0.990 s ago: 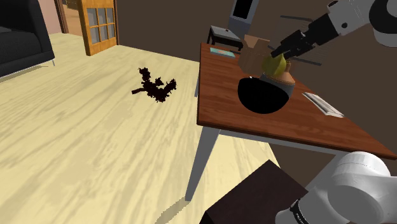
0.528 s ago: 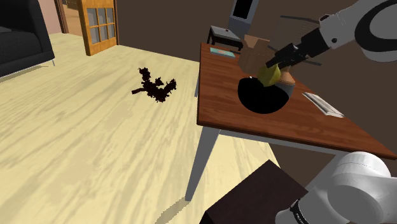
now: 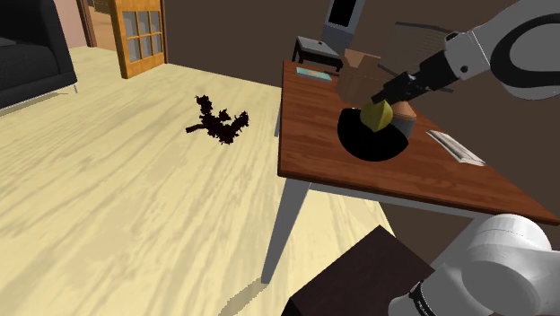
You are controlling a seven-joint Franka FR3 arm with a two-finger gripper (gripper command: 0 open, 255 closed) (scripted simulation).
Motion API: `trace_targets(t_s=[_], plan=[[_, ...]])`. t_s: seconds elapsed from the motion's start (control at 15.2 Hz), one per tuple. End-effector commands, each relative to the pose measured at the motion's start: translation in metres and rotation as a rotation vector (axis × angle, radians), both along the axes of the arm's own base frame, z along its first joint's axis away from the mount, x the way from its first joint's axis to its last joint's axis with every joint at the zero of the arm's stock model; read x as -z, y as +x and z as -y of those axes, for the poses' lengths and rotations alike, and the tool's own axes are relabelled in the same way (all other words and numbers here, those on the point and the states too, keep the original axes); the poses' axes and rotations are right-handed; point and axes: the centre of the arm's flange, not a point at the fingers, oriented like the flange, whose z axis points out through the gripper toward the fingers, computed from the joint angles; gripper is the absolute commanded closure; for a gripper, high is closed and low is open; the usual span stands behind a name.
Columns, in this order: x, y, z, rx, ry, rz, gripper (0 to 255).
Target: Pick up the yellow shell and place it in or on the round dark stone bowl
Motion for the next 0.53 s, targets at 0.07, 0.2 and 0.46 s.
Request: trace_targets(t_s=[0.07, 0.2, 0.46], plan=[[0.0016, 0.0003, -0.0003, -0.001, 0.000, -0.004, 255], [0.0019, 0.0006, 0.0000, -0.001, 0.000, -0.004, 0], [0.0013, 0.0002, -0.0001, -0.001, 0.000, -0.004, 0]])
